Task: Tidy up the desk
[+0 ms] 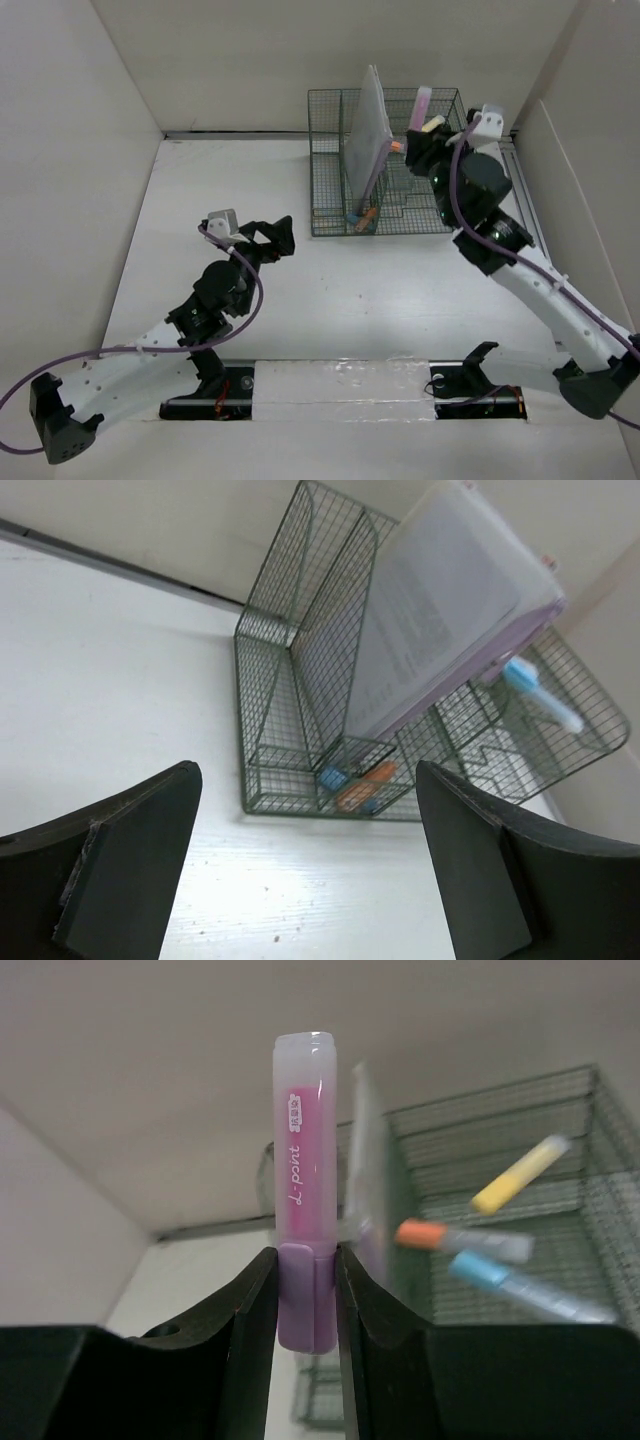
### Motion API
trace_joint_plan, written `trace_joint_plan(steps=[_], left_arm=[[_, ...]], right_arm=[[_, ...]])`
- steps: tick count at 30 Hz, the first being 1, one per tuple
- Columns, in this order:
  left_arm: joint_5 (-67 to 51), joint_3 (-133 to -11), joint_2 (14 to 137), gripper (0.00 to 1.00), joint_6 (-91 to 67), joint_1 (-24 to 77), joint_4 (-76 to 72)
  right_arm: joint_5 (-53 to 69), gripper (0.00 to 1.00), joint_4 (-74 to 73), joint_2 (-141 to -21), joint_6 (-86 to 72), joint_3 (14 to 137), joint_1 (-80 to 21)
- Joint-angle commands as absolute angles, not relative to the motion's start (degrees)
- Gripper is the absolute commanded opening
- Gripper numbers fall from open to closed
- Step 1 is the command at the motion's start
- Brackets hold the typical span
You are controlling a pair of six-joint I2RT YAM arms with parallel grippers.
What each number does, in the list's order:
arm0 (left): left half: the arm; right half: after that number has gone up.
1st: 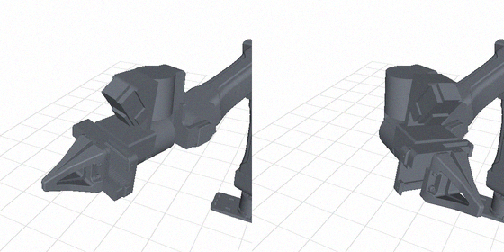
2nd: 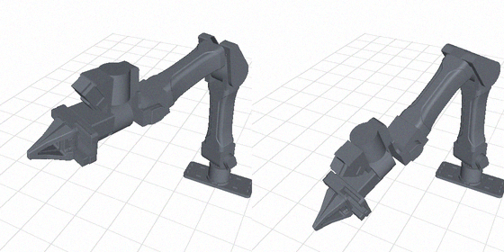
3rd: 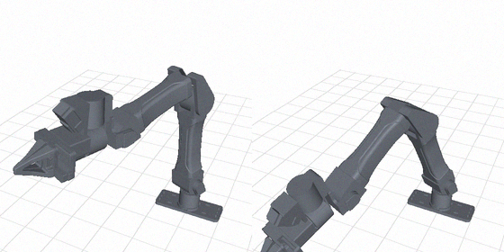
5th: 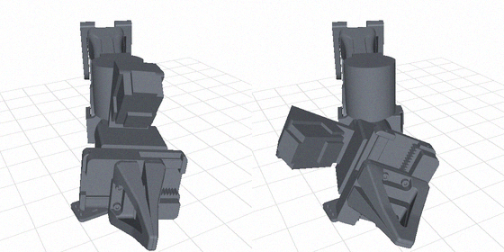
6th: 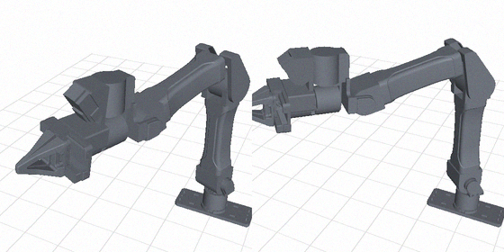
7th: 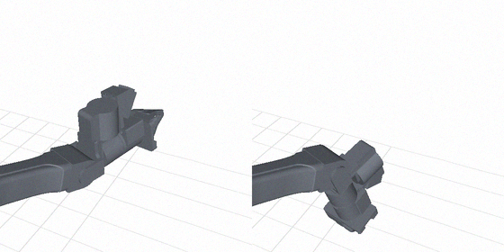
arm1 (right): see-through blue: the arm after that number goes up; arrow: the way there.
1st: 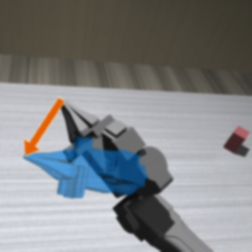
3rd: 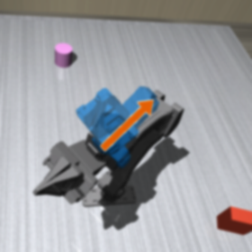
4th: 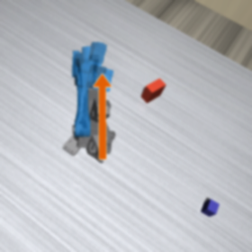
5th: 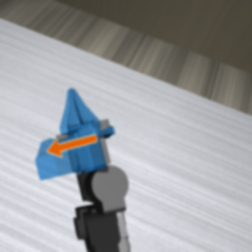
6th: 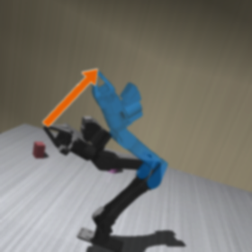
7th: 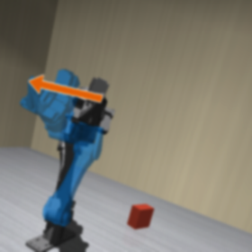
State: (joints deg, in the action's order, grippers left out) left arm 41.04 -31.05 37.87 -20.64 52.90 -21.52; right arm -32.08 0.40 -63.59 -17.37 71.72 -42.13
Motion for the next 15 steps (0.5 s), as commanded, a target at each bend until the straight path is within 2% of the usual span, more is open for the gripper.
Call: trace_joint_plan(steps=[1,4,5,6,9,15], left_arm=[[42.5,-30.7,40.2,0.84,-20.2,53.1,-22.9],[42.4,-30.8,41.8,0.85,-19.8,53.1,-23.2],[42.4,-30.8,41.9,0.85,-19.8,53.1,-23.5],[42.5,-30.6,41.9,0.85,-19.6,53.1,-23.6],[42.4,-30.1,41.7,0.85,-19.2,53.1,-23.9],[42.4,-29.4,40.5,0.85,-18.9,53.1,-24.9]], right_arm=[[-24.4,0.14,1.7,-70.9,-10.5,77.5,-32.8],[-13.9,0.13,0.2,-83.2,-11.8,87.7,-21.6],[-12.1,0.13,0.2,-83.2,-11.8,87.7,-20.1],[-10.5,0.13,-2.9,-88.5,-12.6,93.1,-19.0],[-6.3,0.13,-5.5,-94.5,-13.7,99.0,-16.5],[1.6,0.17,-4.0,-101.7,-18.5,101.6,-13.4]])
